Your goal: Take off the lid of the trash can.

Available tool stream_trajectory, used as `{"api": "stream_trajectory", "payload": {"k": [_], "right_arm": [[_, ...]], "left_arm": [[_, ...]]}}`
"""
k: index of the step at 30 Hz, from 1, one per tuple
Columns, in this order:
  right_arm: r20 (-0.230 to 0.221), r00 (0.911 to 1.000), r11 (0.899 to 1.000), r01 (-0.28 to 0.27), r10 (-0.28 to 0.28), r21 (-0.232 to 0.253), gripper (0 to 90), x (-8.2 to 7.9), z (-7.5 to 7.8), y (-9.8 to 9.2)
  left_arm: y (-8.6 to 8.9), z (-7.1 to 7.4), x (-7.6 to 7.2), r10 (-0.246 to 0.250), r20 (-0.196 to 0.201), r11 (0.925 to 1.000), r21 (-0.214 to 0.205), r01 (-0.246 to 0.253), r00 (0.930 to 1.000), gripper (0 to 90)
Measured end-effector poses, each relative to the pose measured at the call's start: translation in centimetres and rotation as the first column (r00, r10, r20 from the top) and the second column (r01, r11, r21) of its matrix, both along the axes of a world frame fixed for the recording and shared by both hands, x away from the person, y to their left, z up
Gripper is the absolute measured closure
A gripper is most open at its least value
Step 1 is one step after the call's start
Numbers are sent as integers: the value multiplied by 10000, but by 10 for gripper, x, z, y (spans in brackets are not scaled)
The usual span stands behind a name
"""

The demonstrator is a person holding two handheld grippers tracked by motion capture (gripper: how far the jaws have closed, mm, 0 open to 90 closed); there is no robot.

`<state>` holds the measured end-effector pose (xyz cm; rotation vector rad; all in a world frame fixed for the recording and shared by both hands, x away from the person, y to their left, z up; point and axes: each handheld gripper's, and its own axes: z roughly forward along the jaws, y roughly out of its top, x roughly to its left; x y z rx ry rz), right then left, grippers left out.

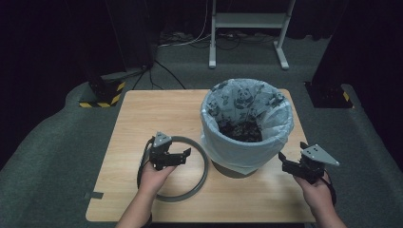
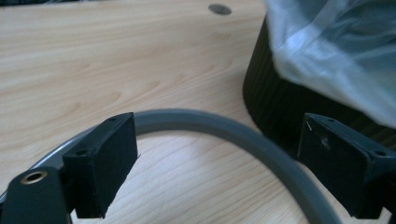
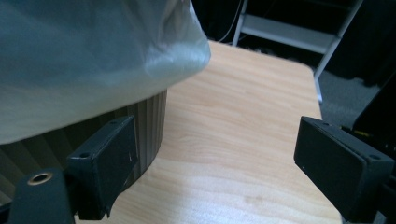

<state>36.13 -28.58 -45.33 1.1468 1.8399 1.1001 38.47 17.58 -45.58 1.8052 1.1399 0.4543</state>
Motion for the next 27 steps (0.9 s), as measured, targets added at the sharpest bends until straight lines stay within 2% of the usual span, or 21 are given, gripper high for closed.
{"api": "stream_trajectory", "payload": {"k": [4,7,13,17,21,23,27], "right_arm": [[388,9992,10000,-75,77,-60,133,-4,8,-2],[816,9966,9999,-114,119,-60,133,-6,14,-4],[1348,9908,9994,-137,93,316,129,-12,28,-7],[1626,9867,9993,-130,69,363,123,-16,38,-6],[1964,9805,9985,-193,87,522,122,-21,47,-5],[2084,9779,9984,-251,141,503,119,-22,50,-4],[2353,9718,9980,-279,140,562,115,-26,54,-1]], "left_arm": [[-6,9,-6,-183,719,9998,-77,189,9972,134],[-9,16,-11,-218,1215,9987,-421,271,9924,134],[-10,27,-17,-302,1679,9924,-1125,496,9853,143],[-12,32,-22,-301,1935,9903,-1274,556,9806,138],[-15,39,-28,-43,2352,9900,-1360,373,9719,102],[-14,43,-30,203,2435,9877,-1556,184,9697,91],[-10,49,-33,516,2806,9849,-1730,-23,9584,82]]}}
